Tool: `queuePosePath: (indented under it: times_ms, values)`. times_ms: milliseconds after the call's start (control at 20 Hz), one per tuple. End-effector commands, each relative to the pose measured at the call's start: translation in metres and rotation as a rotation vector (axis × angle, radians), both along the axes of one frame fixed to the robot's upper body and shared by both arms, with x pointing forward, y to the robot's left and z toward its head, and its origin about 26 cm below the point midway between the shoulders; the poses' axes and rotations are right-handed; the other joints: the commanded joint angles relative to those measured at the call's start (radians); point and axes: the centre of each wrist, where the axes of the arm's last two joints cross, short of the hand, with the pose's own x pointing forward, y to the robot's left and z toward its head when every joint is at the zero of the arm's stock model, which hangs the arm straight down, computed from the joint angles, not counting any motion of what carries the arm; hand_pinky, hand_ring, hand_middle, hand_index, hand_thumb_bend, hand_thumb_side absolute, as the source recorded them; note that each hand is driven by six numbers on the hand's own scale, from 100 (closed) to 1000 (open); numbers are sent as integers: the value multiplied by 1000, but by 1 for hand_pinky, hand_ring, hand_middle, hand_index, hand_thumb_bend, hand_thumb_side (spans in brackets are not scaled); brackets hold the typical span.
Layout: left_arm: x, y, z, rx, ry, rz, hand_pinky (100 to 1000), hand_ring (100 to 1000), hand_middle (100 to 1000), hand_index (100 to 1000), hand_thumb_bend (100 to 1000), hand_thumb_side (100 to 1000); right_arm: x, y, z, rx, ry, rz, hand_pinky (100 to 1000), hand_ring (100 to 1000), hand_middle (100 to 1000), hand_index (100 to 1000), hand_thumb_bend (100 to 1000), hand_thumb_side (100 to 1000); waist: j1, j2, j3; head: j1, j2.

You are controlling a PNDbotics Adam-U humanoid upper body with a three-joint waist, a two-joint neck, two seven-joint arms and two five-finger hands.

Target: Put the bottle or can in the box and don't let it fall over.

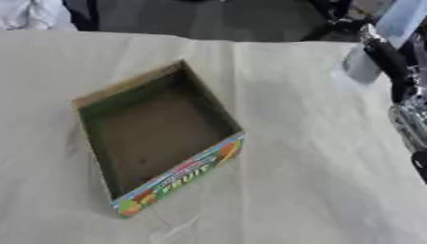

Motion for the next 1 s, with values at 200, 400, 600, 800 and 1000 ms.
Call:
queuePosePath:
  times_ms: [200,400,600,800,1000]
  values:
    - [-4,5,14,35,-40,18,1000,663,730,753,505,340,-12,37,34,-59,-42,157,1000,1000,1000,294,100,470,6,-39,8,-10,20]
    - [-5,4,18,37,-58,14,1000,665,730,752,513,333,-5,63,34,-100,-19,213,1000,1000,1000,306,100,470,9,-50,22,-24,45]
    - [-5,2,26,38,-102,16,1000,667,729,752,517,327,7,84,29,-120,6,224,1000,1000,1000,309,100,470,10,-52,37,-42,55]
    - [-3,1,30,42,-133,11,1000,670,730,753,523,321,16,97,24,-115,22,229,1000,1000,1000,308,100,470,8,-52,49,-57,62]
    - [0,-3,38,49,-184,-11,1000,673,730,753,527,317,27,118,17,-96,48,245,1000,1000,1000,309,100,470,4,-51,76,-75,70]
